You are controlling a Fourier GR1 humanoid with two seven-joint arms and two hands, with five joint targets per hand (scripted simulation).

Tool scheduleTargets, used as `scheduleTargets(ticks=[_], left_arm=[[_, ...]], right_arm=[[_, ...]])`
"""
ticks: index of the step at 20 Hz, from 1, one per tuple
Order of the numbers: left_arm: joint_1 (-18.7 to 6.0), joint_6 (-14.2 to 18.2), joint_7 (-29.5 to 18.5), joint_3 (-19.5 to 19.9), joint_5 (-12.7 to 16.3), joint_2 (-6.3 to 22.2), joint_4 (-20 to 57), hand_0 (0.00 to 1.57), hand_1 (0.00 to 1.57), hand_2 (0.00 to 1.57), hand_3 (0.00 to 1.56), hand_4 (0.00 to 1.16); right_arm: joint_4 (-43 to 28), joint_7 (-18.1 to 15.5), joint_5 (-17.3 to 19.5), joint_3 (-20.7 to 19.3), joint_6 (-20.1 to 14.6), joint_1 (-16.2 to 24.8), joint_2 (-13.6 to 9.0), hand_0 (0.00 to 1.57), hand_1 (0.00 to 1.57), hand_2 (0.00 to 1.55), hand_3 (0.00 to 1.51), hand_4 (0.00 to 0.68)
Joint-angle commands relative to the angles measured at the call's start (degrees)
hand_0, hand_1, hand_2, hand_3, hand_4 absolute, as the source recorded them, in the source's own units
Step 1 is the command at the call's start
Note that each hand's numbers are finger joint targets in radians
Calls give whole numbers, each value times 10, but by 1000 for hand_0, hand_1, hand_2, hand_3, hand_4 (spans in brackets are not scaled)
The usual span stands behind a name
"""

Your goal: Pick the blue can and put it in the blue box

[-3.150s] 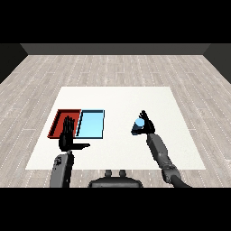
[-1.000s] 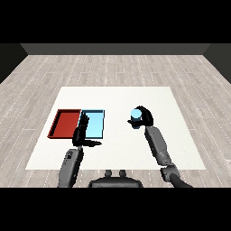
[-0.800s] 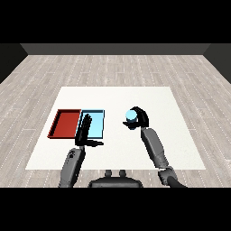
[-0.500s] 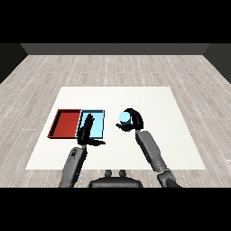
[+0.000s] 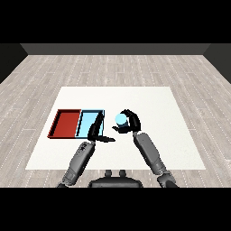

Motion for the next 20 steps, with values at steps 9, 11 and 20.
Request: scheduleTargets(ticks=[9, 11, 20], left_arm=[[-61, 76, -1, -84, 50, 0, 94, 0, 0, 0, 0, 0], [-50, 37, -31, -56, 45, 0, 126, 0, 0, 0, 0, 0], [-89, 101, -46, -137, 126, 0, 161, 0, 0, 0, 0, 0]], right_arm=[[-29, -1, 5, 31, 0, 19, 1, 1404, 1404, 1439, 1402, 669], [-10, -16, -11, 30, -3, -11, 1, 1399, 1399, 1445, 1408, 675], [-106, 25, 5, 62, -5, 47, -7, 1390, 1390, 1438, 1401, 659]])
